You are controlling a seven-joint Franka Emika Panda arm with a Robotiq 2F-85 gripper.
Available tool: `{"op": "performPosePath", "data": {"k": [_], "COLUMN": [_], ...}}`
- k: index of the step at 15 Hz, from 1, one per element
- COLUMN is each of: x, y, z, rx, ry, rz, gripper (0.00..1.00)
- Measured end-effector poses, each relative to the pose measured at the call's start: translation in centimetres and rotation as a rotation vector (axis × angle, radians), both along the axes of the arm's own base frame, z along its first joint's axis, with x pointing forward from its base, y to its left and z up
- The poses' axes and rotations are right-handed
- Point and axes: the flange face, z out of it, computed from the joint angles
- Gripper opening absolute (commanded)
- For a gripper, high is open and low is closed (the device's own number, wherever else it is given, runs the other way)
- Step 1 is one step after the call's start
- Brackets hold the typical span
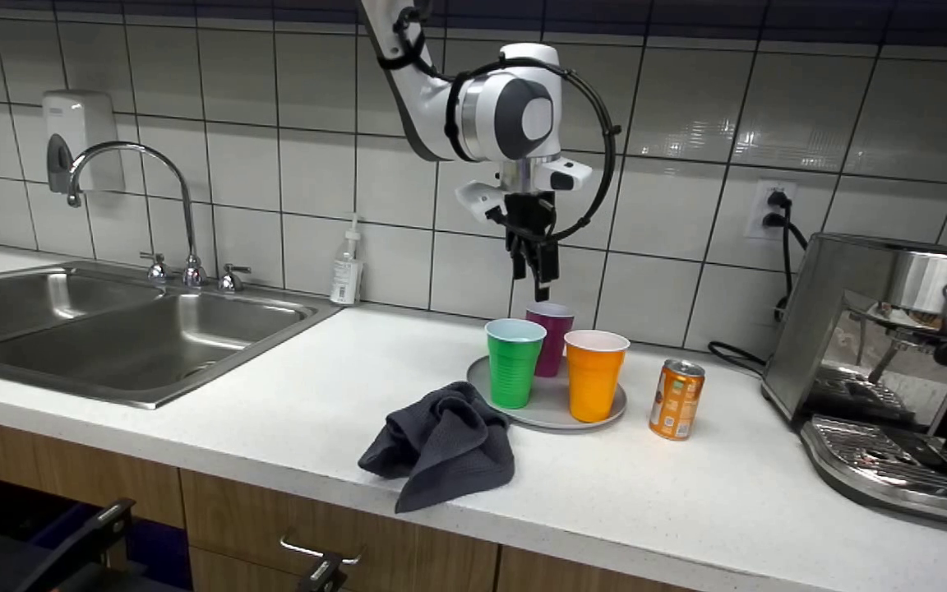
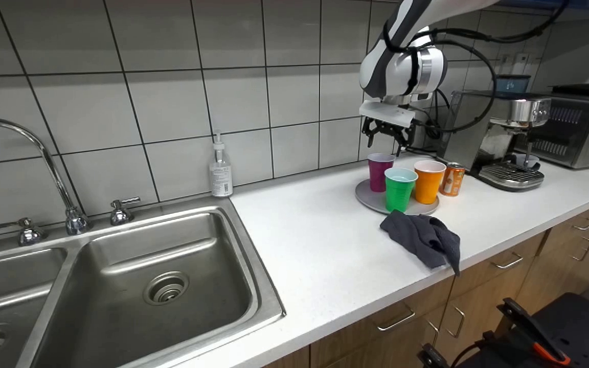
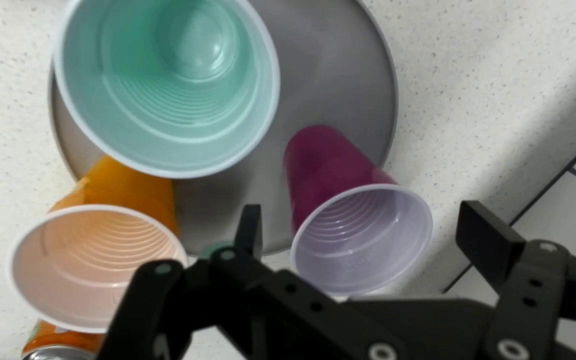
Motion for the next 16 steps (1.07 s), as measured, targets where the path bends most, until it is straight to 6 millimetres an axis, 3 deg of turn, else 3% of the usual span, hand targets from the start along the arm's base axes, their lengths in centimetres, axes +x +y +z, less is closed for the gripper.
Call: {"op": "performPosePath", "data": {"k": [16], "x": [-9.2], "y": [11.2], "z": [0.7], "rx": [-0.042], "ry": [0.057], "rz": [0.116], "gripper": [1.00]}}
